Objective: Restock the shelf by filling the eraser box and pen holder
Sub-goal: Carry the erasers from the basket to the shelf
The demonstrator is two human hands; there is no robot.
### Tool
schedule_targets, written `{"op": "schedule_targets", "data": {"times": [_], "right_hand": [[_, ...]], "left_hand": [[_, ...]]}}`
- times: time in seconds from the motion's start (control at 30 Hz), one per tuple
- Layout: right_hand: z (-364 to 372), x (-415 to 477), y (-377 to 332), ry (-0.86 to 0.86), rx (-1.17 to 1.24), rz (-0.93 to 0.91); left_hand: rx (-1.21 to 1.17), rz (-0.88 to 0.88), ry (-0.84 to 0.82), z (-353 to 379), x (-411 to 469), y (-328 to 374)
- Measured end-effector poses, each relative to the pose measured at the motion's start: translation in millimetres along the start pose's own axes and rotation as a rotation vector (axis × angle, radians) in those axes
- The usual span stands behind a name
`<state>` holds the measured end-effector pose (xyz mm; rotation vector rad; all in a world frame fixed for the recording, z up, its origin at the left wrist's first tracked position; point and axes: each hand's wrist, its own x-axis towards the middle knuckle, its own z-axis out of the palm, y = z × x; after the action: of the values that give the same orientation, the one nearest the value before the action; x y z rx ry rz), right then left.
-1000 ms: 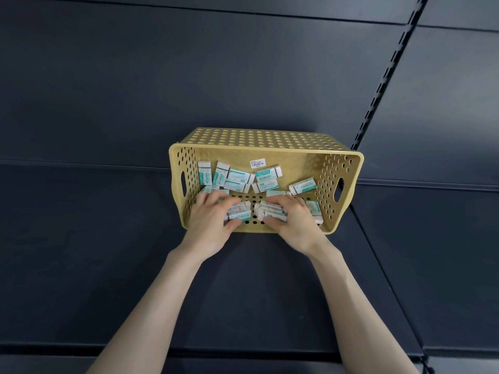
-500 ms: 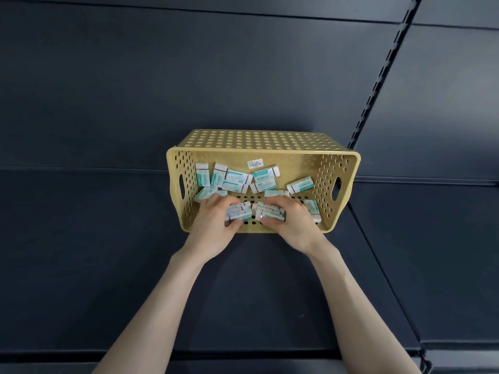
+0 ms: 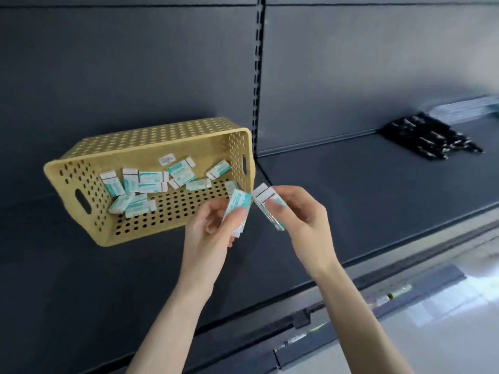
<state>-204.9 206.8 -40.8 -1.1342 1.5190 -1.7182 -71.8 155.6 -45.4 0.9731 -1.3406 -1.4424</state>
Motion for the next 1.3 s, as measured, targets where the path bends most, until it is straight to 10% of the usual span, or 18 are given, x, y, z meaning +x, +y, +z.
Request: {"op": "schedule_targets", "data": {"times": [0.63, 1.3], "right_hand": [[-455, -164, -7, 0.918, -0.015, -0.001], [-847, -25, 33, 1.003, -0.202, -0.015]], "left_hand": [[-0.093, -0.124, -0.734, 462, -178, -47], [-0.017, -0.124, -0.923, 891, -115, -107]]}}
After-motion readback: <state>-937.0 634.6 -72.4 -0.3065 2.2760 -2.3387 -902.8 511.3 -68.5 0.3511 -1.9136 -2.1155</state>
